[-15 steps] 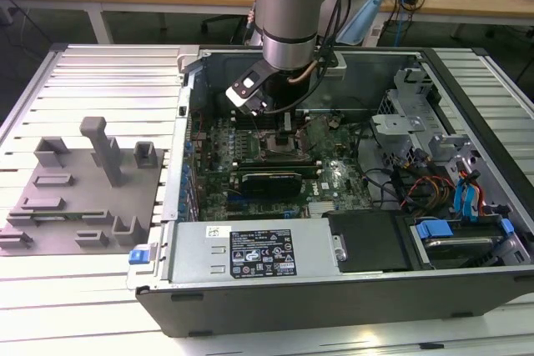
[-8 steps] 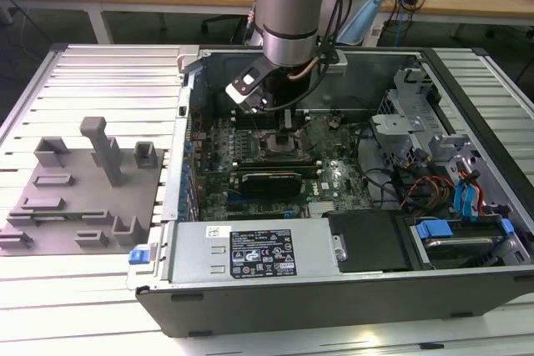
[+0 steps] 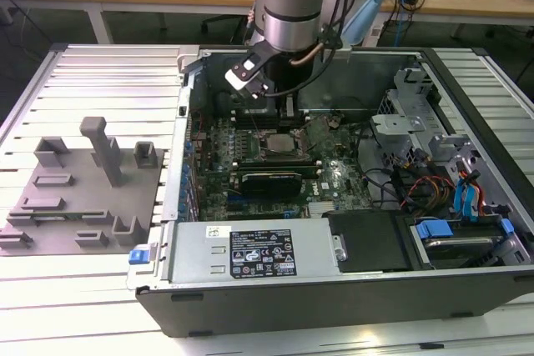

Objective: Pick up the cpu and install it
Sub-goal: 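Place the cpu into insertion slot, then close the cpu cover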

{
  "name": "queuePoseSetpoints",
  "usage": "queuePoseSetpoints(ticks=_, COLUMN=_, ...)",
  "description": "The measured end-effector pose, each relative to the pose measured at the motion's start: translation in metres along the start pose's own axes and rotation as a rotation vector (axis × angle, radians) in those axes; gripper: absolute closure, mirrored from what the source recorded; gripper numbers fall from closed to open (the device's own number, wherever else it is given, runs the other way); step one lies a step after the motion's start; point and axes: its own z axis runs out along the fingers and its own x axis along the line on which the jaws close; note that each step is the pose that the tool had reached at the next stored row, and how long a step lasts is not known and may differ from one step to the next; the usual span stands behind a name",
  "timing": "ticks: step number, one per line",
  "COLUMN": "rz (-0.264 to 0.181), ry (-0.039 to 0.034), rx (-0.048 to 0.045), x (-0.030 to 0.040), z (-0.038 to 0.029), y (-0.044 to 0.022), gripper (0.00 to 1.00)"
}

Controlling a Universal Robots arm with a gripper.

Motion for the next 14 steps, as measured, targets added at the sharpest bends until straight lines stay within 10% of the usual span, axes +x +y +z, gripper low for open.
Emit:
queuePoseSetpoints(ticks=4, rz=0.000, ry=-0.0002, rx=0.0001, x=-0.0002, z=-0.0122, y=0.0004, gripper=0.89)
queuePoseSetpoints(ticks=14, rz=0.000, ry=0.0000, rx=-0.0001, x=-0.0002, z=-0.0129, y=0.0004, gripper=0.89)
